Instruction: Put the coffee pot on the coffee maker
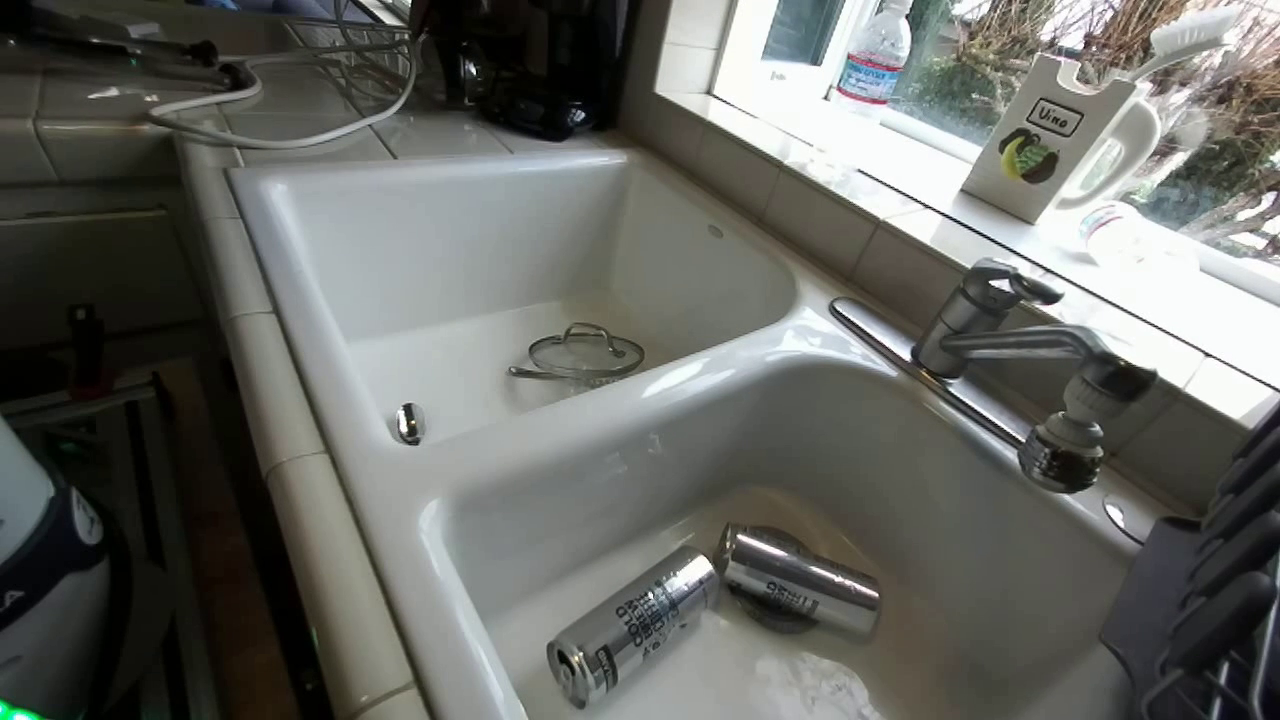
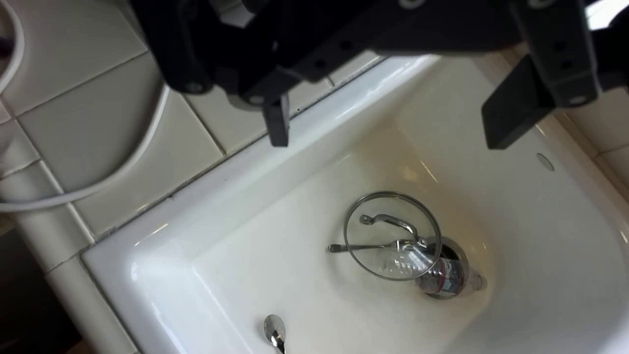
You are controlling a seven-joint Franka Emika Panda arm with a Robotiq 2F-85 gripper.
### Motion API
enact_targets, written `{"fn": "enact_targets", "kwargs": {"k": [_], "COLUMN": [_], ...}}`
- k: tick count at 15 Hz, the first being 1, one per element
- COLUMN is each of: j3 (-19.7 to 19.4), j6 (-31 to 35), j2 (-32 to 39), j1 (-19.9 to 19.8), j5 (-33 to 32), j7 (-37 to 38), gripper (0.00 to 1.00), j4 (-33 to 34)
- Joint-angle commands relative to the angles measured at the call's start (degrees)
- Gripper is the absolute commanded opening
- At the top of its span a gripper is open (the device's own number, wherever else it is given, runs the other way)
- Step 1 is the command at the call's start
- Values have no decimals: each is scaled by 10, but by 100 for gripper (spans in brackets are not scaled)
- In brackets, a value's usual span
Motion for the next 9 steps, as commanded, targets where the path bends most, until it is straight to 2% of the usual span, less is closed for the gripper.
{"fn": "enact_targets", "kwargs": {"k": [1, 2, 9], "j3": [-12, -14, -19], "j6": [31, 58, 380], "j2": [24, 33, 81], "j1": [17, 21, 43], "j5": [8, 17, 128], "j7": [-34, -52, -151], "gripper": [100, 100, 100], "j4": [0, -5, -102]}}
